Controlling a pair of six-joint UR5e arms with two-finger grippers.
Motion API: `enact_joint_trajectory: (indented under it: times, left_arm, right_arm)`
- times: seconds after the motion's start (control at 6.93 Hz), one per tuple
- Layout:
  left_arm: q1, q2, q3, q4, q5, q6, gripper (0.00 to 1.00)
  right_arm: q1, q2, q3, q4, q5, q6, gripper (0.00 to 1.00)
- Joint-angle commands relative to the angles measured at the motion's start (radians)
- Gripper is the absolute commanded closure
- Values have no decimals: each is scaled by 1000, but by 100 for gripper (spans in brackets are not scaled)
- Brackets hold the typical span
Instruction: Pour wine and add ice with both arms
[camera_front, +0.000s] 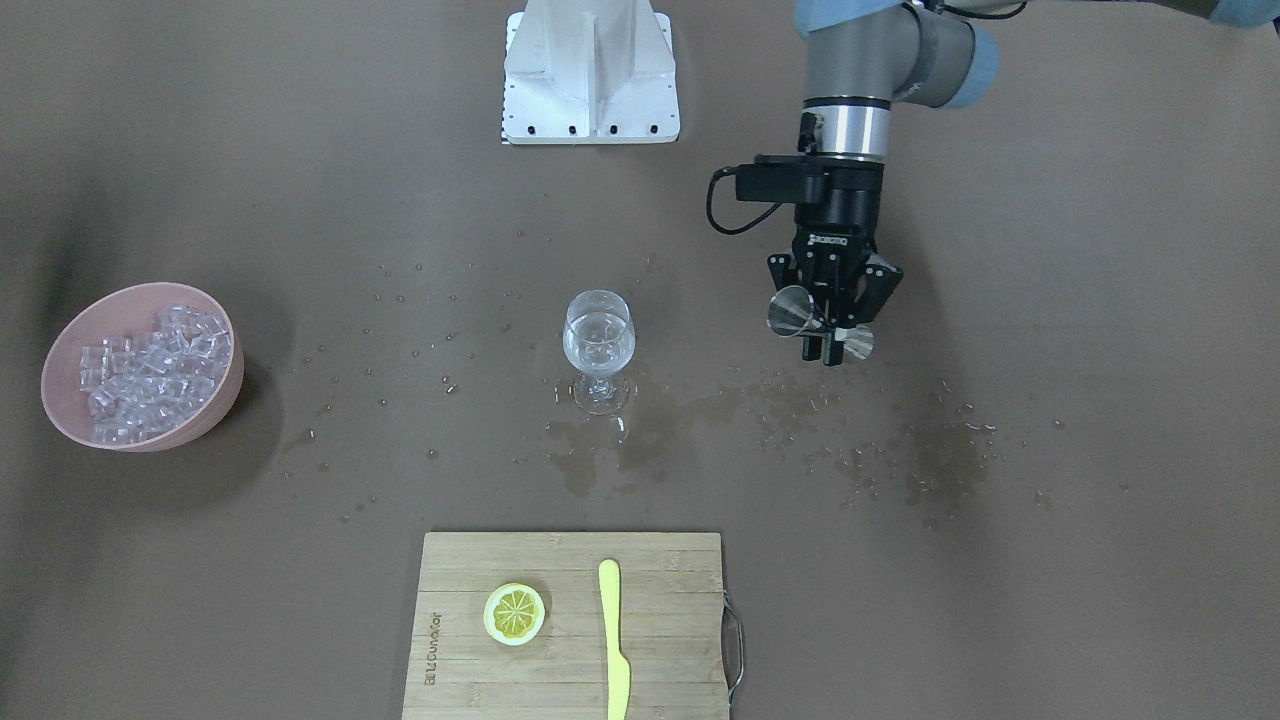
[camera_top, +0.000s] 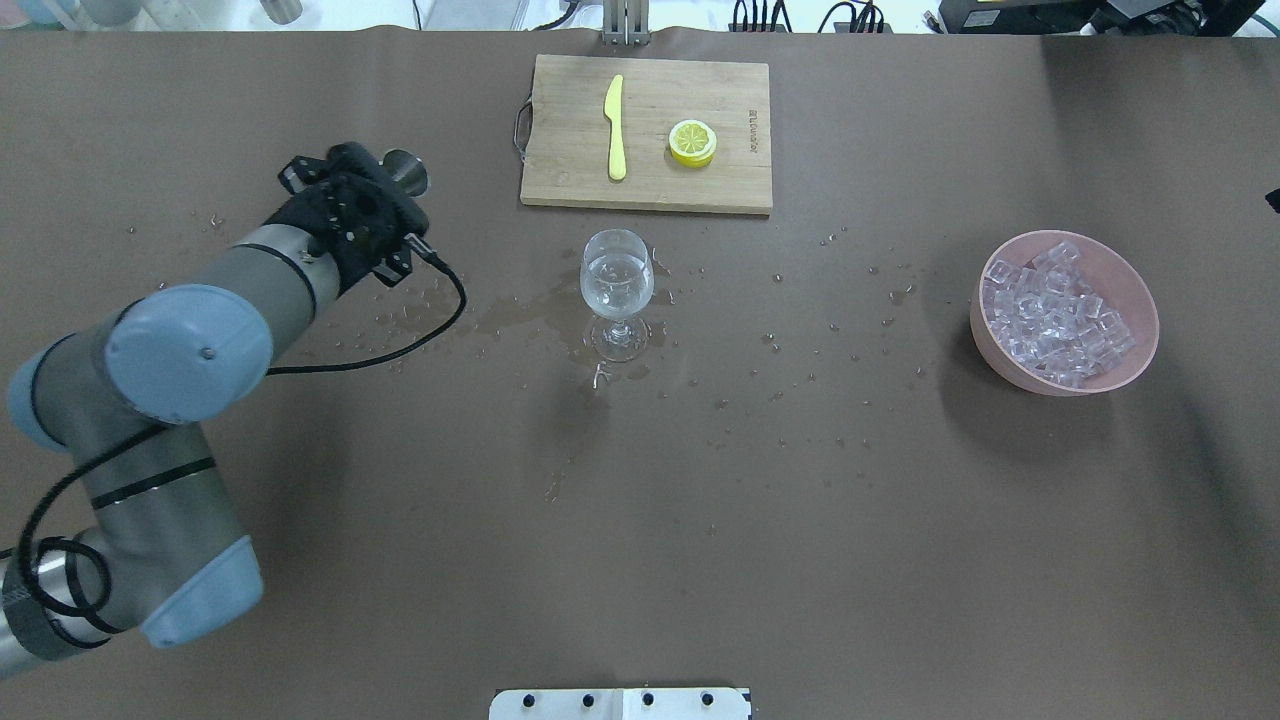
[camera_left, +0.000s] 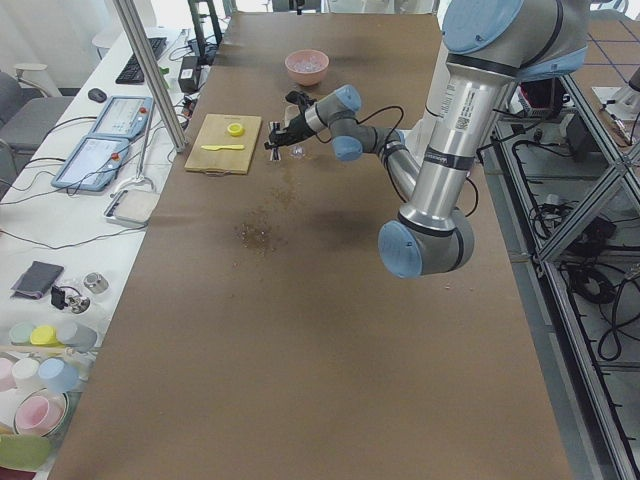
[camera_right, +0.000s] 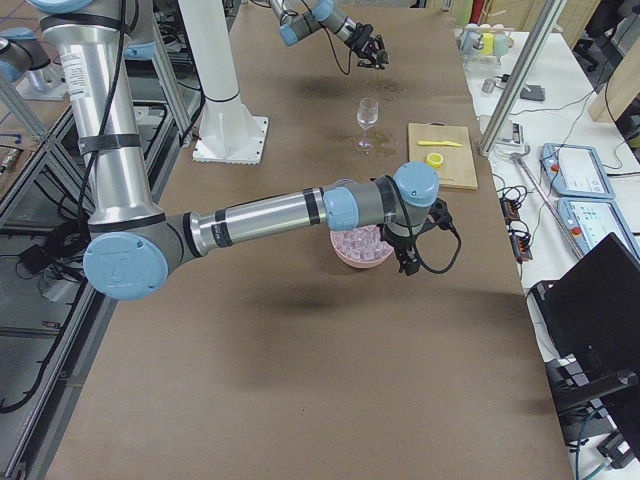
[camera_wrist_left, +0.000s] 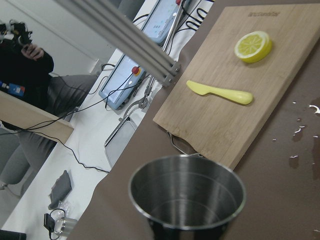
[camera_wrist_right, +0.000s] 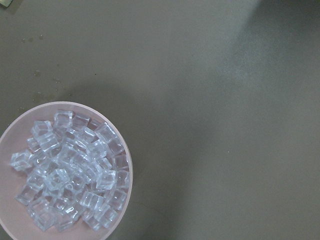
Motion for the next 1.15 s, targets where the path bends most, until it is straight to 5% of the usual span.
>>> enact_joint_trajectory:
  times: [0.0,0.14,0.29,0.58,1.01]
  left_arm:
    - [-151,199,18,-174,-208,-201,100]
    - [-255,272,162,-435,-357,-203,100]
    - [-297,277,360,-719,-399,-221,100]
    - [-307,262,650,-1072,-400,-364,100]
    - [-305,269,711,-1206,-372,-434,100]
  right_arm:
    - [-16,1,0,42,-12,0,0]
    - [-16,1,1,42,-14,0,0]
    - [-16,-2,16,42,-21,0,0]
    - [-16,-19,70,42,-44,1,0]
    - [-16,-43,98,42,-50,1,0]
